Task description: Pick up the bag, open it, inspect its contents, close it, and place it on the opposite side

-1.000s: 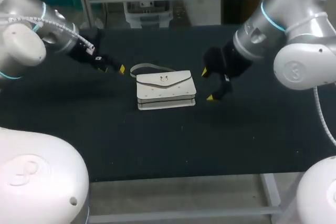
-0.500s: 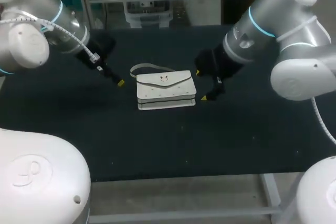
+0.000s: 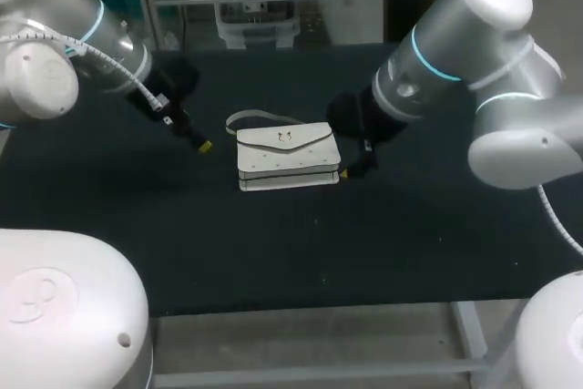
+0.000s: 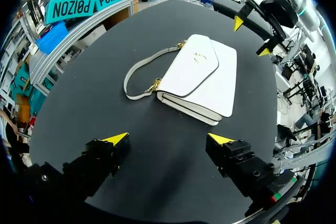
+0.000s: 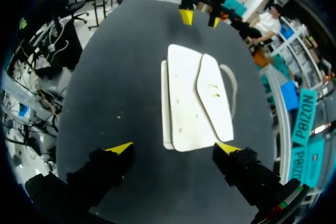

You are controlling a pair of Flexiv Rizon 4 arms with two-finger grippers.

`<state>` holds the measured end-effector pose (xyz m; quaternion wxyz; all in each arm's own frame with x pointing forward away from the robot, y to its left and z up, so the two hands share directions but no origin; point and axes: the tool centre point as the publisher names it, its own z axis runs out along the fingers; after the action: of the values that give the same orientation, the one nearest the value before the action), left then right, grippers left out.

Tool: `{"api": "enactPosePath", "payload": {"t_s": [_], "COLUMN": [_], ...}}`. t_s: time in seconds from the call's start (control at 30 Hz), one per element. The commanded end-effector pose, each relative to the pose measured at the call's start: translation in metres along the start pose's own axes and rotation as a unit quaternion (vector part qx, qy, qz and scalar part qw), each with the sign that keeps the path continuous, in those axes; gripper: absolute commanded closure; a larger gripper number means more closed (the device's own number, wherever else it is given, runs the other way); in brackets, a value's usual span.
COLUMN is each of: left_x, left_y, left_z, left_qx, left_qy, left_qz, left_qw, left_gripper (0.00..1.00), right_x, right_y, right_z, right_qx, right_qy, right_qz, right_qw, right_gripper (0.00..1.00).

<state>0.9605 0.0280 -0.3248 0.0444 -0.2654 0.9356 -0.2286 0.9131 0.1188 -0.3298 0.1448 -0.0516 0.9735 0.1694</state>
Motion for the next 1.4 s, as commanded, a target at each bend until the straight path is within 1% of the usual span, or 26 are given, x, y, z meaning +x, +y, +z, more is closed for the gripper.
{"api": "enactPosePath", "payload": {"t_s": [0.03,0.07,0.1,0.13,0.2,0.27,0.3,0.33,0.37,0.43,0.47,0.5,0.53,0.63,0.7,0.73,0.9,0.93,0.97,1.03,1.07,1.27,1.4], "left_x": [-0.010,-0.012,-0.013,-0.017,-0.017,-0.014,-0.014,-0.014,-0.014,-0.015,-0.014,-0.015,-0.014,-0.013,-0.011,-0.010,-0.005,-0.005,-0.005,-0.005,-0.005,-0.005,-0.005], "left_y": [-0.007,-0.009,-0.010,-0.014,-0.019,-0.023,-0.026,-0.028,-0.029,-0.032,-0.032,-0.033,-0.034,-0.036,-0.036,-0.036,-0.039,-0.040,-0.042,-0.045,-0.046,-0.046,-0.046], "left_z": [0.001,0.001,0.001,0.001,0.000,0.000,0.000,0.000,0.001,0.002,0.003,0.005,0.007,0.010,0.010,0.010,0.008,0.008,0.007,0.005,0.005,0.005,0.005], "left_qx": [0.010,0.009,0.010,-0.005,-0.016,-0.024,-0.036,-0.043,-0.049,-0.063,-0.066,-0.071,-0.080,-0.088,-0.085,-0.083,-0.068,-0.066,-0.059,-0.041,-0.040,-0.040,-0.040], "left_qy": [-0.003,0.003,0.001,-0.007,-0.007,-0.004,-0.010,-0.012,-0.006,-0.009,0.000,0.001,0.008,0.023,0.031,0.032,0.031,0.032,0.032,0.042,0.048,0.048,0.048], "left_qz": [0.089,0.136,0.145,0.174,0.218,0.274,0.281,0.310,0.327,0.349,0.371,0.375,0.399,0.432,0.452,0.461,0.496,0.499,0.503,0.494,0.485,0.485,0.485], "left_qw": [0.996,0.991,0.989,0.985,0.976,0.962,0.959,0.950,0.944,0.935,0.926,0.924,0.914,0.897,0.887,0.883,0.865,0.864,0.862,0.867,0.872,0.872,0.872], "left_gripper": [0.00,0.00,0.00,0.00,0.00,0.00,0.00,0.00,0.00,0.00,0.00,0.00,0.00,0.00,0.00,0.00,0.00,0.00,0.00,0.00,0.00,0.00,0.00], "right_x": [0.004,0.004,0.004,0.003,0.001,-0.001,-0.002,-0.003,-0.004,-0.006,-0.007,-0.008,-0.009,-0.011,-0.012,-0.013,-0.017,-0.017,-0.018,-0.018,-0.018,-0.018,-0.019], "right_y": [0.006,0.007,0.008,0.009,0.011,0.013,0.014,0.015,0.015,0.015,0.015,0.015,0.015,0.017,0.017,0.018,0.019,0.020,0.020,0.021,0.022,0.020,0.020], "right_z": [0.005,0.008,0.009,0.012,0.016,0.019,0.021,0.023,0.024,0.028,0.029,0.030,0.032,0.035,0.036,0.037,0.039,0.040,0.041,0.044,0.046,0.055,0.056], "right_qx": [0.028,0.028,0.026,0.029,0.030,0.033,0.031,0.027,0.034,0.031,0.034,0.035,0.035,0.044,0.048,0.050,0.052,0.051,0.052,0.056,0.057,0.069,0.082], "right_qy": [-0.055,-0.059,-0.062,-0.068,-0.072,-0.075,-0.078,-0.079,-0.082,-0.085,-0.089,-0.090,-0.098,-0.113,-0.123,-0.128,-0.141,-0.143,-0.145,-0.146,-0.146,-0.148,-0.159], "right_qz": [-0.045,-0.054,-0.056,-0.064,-0.072,-0.073,-0.077,-0.081,-0.080,-0.078,-0.076,-0.076,-0.078,-0.088,-0.095,-0.098,-0.105,-0.107,-0.108,-0.114,-0.115,-0.123,-0.117], "right_qw": [0.997,0.996,0.996,0.995,0.994,0.994,0.994,0.993,0.993,0.993,0.993,0.992,0.992,0.989,0.987,0.986,0.983,0.983,0.982,0.981,0.981,0.979,0.977], "right_gripper": [0.00,0.00,0.00,0.00,0.00,0.00,0.00,0.00,0.00,0.00,0.00,0.00,0.00,0.00,0.02,0.07,0.19,0.20,0.25,0.28,0.28,0.26,0.35]}}
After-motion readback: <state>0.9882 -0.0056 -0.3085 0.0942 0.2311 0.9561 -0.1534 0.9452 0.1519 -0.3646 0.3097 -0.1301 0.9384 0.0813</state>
